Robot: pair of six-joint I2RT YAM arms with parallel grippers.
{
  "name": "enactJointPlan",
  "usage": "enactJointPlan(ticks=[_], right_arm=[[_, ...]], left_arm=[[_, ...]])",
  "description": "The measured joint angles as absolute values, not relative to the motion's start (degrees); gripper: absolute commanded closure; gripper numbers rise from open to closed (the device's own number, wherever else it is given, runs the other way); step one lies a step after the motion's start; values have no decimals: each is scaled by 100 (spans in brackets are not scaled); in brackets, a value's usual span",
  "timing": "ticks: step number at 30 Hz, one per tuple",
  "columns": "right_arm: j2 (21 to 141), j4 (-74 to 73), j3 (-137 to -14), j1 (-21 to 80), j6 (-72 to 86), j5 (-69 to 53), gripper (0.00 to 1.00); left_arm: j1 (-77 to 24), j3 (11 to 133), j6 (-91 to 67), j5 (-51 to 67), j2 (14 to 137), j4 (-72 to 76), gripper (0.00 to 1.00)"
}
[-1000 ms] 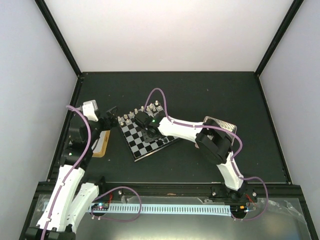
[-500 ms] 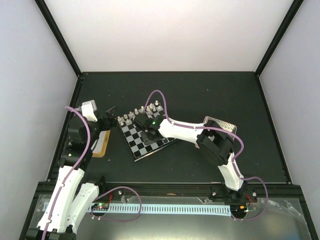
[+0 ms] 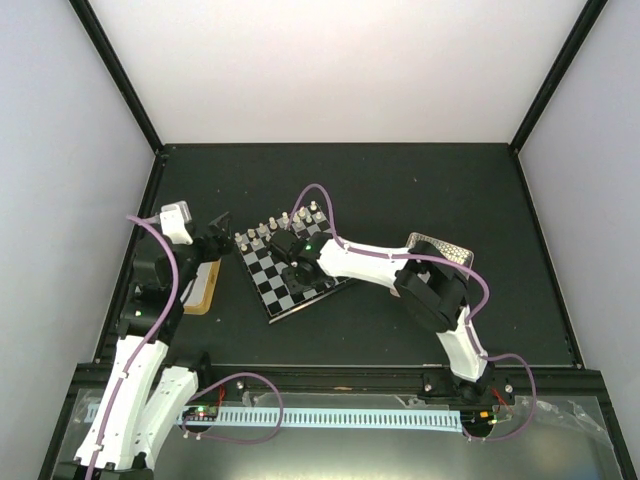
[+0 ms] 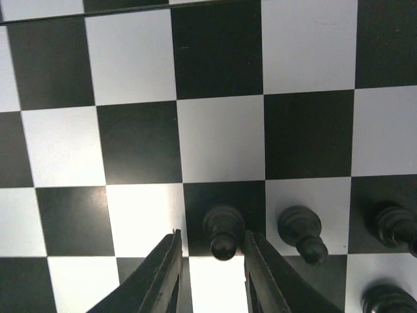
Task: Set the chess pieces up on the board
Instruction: Place the chess piece on the chessboard, then pick up the chess piece from the storage box.
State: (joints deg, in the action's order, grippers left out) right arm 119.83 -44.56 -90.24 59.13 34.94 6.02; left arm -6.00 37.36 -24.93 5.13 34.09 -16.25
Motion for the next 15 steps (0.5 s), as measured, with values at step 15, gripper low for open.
enactJointPlan(ticks=[15], right_arm=[[8969,-3577,-7041,4707,3983,698,69]], left_arm=[[-548,3736,-2488,875,3476,-1457,1]])
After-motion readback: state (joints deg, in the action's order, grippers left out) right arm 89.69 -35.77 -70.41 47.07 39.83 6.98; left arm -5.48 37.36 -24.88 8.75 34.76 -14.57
